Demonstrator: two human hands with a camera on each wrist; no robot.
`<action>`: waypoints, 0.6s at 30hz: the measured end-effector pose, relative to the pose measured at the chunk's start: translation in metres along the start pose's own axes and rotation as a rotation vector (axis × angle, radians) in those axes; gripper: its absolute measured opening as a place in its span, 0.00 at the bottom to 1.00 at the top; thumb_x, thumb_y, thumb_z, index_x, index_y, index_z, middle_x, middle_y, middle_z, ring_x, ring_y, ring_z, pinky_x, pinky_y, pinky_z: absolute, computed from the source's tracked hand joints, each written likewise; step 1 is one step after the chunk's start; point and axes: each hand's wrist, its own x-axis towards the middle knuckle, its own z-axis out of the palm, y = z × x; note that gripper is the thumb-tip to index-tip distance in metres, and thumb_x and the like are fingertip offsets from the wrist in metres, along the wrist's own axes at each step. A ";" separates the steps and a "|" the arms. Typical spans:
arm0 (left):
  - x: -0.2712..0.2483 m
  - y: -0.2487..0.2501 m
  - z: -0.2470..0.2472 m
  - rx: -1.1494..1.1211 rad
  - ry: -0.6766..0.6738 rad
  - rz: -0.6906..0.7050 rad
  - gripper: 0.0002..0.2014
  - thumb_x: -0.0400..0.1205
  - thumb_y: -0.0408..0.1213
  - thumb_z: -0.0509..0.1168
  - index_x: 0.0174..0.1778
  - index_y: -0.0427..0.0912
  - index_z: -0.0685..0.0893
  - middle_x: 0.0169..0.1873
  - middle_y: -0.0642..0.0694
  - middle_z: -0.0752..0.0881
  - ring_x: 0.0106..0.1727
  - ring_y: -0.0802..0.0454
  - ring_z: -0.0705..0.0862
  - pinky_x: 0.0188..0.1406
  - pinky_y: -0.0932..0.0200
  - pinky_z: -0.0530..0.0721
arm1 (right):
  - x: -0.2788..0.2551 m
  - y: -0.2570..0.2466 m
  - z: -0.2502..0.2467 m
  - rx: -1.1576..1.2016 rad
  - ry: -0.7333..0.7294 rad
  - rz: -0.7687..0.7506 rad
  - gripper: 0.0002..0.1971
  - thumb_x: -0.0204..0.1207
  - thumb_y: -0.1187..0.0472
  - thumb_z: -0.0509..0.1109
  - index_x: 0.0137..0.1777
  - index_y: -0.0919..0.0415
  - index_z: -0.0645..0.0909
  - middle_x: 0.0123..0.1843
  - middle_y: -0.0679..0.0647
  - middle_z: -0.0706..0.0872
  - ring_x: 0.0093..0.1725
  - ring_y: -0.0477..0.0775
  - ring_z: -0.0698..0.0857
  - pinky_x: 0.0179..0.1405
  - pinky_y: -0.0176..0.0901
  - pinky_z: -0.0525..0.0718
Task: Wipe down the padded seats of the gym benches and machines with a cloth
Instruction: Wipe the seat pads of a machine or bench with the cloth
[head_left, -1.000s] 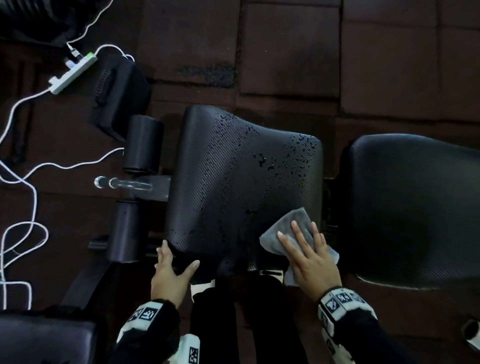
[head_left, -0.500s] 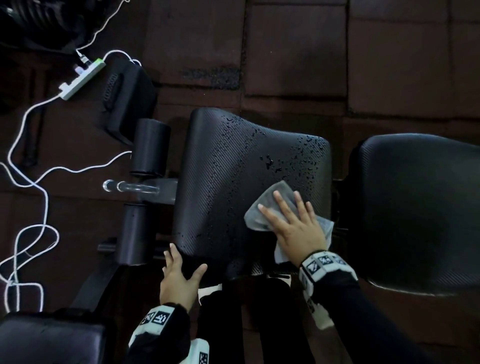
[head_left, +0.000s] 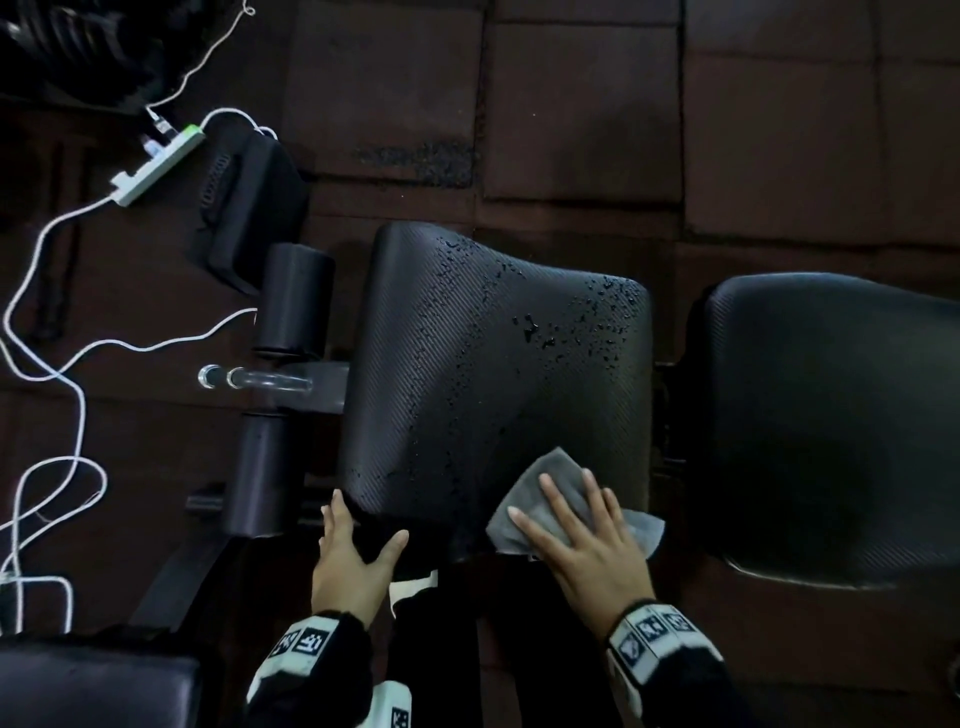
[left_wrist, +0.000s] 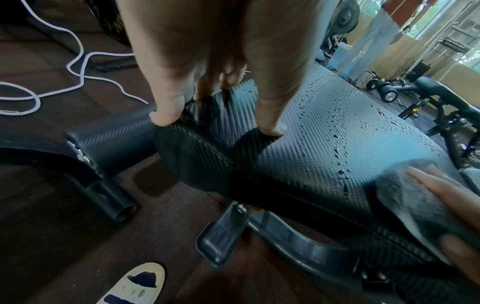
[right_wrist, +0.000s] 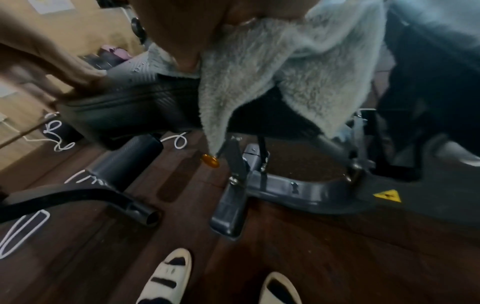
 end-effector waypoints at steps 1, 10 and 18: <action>0.000 0.000 -0.001 -0.014 0.002 0.004 0.49 0.76 0.48 0.74 0.85 0.54 0.46 0.85 0.47 0.50 0.83 0.44 0.58 0.79 0.46 0.63 | 0.012 -0.004 -0.002 0.001 0.008 -0.013 0.27 0.77 0.47 0.55 0.78 0.35 0.62 0.81 0.52 0.64 0.79 0.71 0.57 0.74 0.64 0.59; 0.004 0.000 -0.007 -0.030 -0.019 0.079 0.48 0.73 0.52 0.75 0.81 0.70 0.49 0.84 0.53 0.50 0.84 0.48 0.56 0.76 0.41 0.69 | 0.091 0.046 -0.038 0.100 0.049 0.296 0.28 0.77 0.42 0.44 0.77 0.28 0.42 0.81 0.40 0.42 0.81 0.60 0.42 0.77 0.60 0.50; 0.007 0.002 -0.003 0.036 -0.039 0.072 0.49 0.75 0.53 0.72 0.80 0.69 0.41 0.85 0.46 0.46 0.84 0.38 0.52 0.77 0.39 0.65 | 0.030 0.070 0.000 -0.022 -0.243 0.361 0.28 0.82 0.45 0.27 0.82 0.41 0.41 0.85 0.53 0.43 0.82 0.70 0.38 0.78 0.70 0.48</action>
